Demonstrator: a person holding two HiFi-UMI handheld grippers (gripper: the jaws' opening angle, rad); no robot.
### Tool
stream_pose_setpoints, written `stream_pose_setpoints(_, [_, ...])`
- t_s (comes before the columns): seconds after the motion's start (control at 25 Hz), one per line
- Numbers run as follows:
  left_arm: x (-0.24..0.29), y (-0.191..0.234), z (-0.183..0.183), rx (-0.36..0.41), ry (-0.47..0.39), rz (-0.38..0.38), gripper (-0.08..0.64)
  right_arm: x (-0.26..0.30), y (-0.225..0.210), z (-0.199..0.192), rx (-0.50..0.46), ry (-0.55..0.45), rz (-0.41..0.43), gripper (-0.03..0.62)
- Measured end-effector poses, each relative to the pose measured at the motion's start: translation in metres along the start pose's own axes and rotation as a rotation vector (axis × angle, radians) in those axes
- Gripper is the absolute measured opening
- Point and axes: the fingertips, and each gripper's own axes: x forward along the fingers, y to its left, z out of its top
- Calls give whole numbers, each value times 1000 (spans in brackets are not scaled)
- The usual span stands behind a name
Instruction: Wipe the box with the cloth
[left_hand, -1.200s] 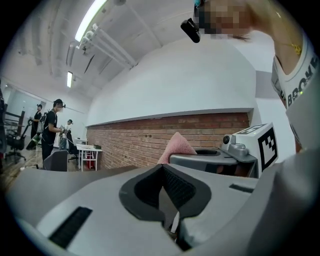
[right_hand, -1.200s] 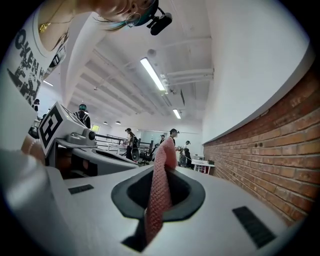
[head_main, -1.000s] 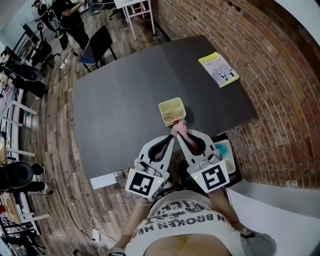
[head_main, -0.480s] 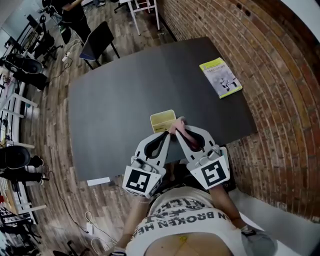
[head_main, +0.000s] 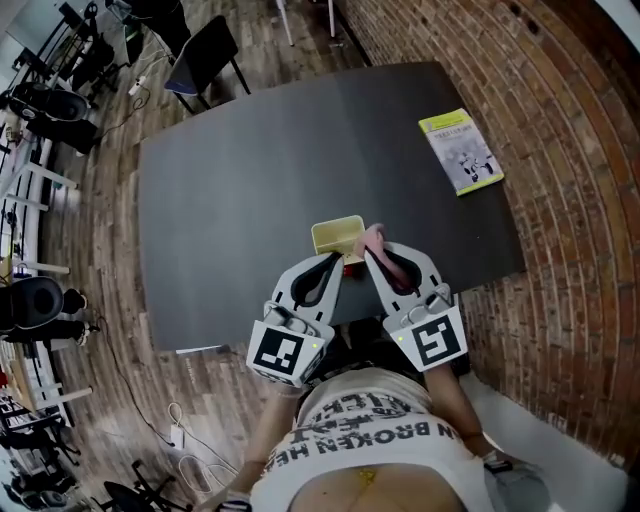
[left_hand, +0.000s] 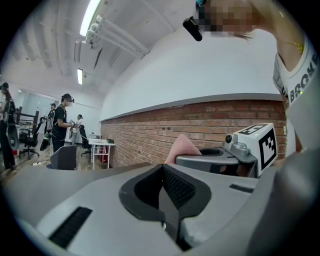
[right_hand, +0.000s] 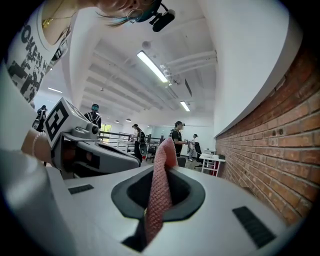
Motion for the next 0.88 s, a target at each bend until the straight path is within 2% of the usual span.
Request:
stream_pose_setpoints(0.28, [20, 19, -24, 50, 114, -107, 8, 9, -20, -19, 11, 57, -97, 17])
stream_pose_setpoints(0.52, [37, 36, -64, 110, 267, -211, 8, 9, -33, -36, 4, 93, -118, 17])
stream_pose_setpoints(0.68, [57, 40, -93, 105, 345, -261, 9, 6, -53, -58, 33, 139, -150, 17])
stream_pose_setpoints(0.76, [65, 40, -110, 124, 397, -285, 18, 2, -61, -70, 36, 168, -168, 17])
stream_pose_setpoints(0.88, [75, 38, -138, 182, 498, -330, 67, -4, -70, -83, 50, 203, -192, 17])
